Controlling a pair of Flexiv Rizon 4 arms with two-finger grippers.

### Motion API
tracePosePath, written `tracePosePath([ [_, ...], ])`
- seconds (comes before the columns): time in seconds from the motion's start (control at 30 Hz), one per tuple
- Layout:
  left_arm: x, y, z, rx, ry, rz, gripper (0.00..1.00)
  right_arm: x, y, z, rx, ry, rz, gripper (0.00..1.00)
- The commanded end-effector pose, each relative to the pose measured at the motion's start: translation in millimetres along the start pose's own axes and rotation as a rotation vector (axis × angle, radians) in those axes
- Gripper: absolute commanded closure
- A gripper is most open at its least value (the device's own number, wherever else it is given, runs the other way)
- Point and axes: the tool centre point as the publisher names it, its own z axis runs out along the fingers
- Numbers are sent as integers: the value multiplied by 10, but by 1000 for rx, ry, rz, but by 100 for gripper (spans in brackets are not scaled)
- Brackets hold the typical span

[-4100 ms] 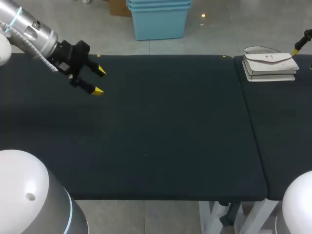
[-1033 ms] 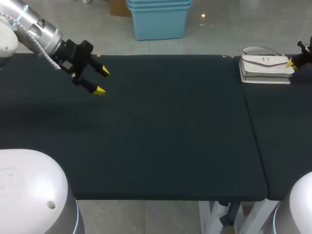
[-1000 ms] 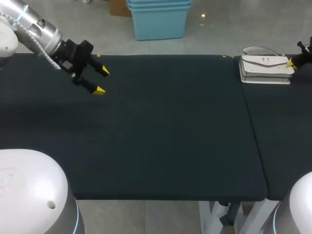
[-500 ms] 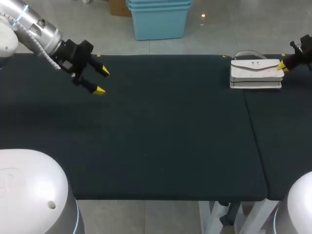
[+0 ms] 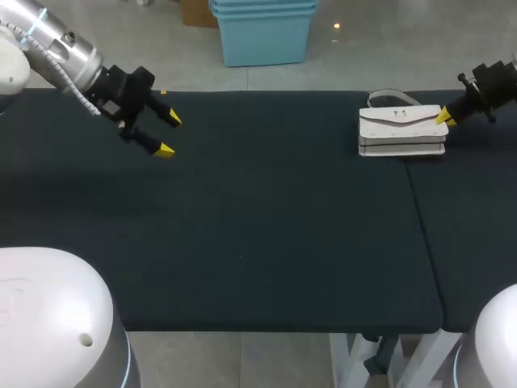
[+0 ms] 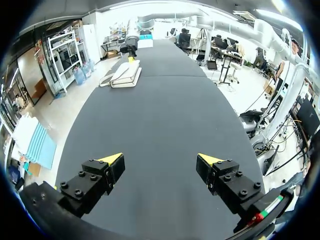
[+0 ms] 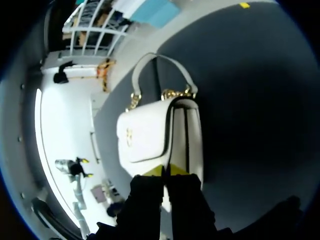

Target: Pick up the bag, open it, inspect its contents, close it, and place it on the opposite side

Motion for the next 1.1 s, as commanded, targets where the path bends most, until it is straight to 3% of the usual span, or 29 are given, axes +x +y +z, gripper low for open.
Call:
tracePosePath([
  [0.03,1,5,8,3,-2,1,0,146,-212,126,-90,-19,-12,100],
  [0.23,1,5,8,3,-2,1,0,274,-386,285,-97,6,-15,100],
  [0.3,1,5,8,3,-2,1,0,307,-443,361,-52,8,-22,100],
  [0.77,1,5,8,3,-2,1,0,307,-443,361,-52,8,-22,100],
  [0.9,1,5,8,3,-2,1,0,482,-680,526,-132,12,-12,100],
  [1.1,1,5,8,3,-2,1,0,750,-1009,826,-156,83,-37,100],
])
